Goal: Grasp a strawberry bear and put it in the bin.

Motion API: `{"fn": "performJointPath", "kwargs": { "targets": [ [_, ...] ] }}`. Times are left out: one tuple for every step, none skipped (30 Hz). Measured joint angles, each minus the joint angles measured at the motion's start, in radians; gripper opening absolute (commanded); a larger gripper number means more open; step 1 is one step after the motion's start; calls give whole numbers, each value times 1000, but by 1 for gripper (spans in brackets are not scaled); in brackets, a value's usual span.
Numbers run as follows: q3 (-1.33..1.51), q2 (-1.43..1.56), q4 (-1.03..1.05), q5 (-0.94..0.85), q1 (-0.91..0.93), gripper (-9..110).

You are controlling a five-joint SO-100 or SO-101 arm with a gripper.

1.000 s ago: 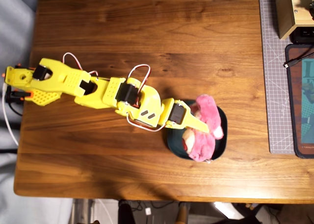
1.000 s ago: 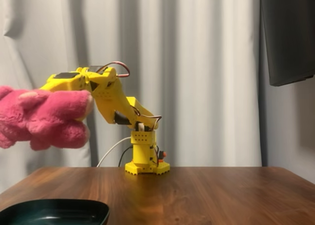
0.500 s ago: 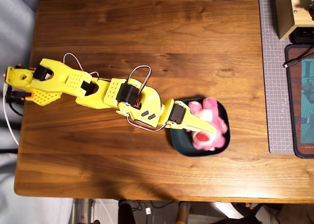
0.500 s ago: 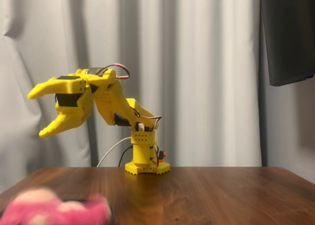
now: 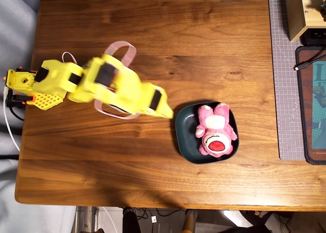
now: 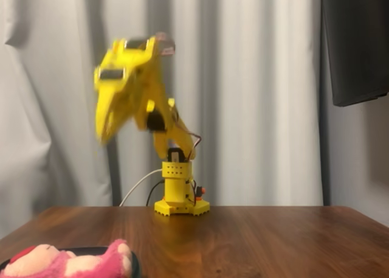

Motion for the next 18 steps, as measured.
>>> {"fn": "performJointPath", "kwargs": {
  "targets": [
    [58,66,0,0,-8,1],
    [114,124,0,0,-9,1],
    [175,192,0,0,-8,1],
    [247,256,0,0,3,0],
    [330,333,0,0,20,0],
    [423,414,0,0,38,0],
    [528,508,0,0,58,0],
    [632,606,0,0,80,0],
    [735,706,0,0,103,0],
    [841,811,0,0,118,0],
    [934,914,0,0,129,0],
    [1029,1022,-11,0,138,0],
    [1127,1131,-18,0,141,0],
    [1230,1241,-57,0,146,0],
    [1341,1353,-106,0,158,0],
    [1459,1477,-167,0,172,0],
    [1585,1606,-227,0,195,0],
    [1709,1738,-284,0,204,0]
  ]
}}
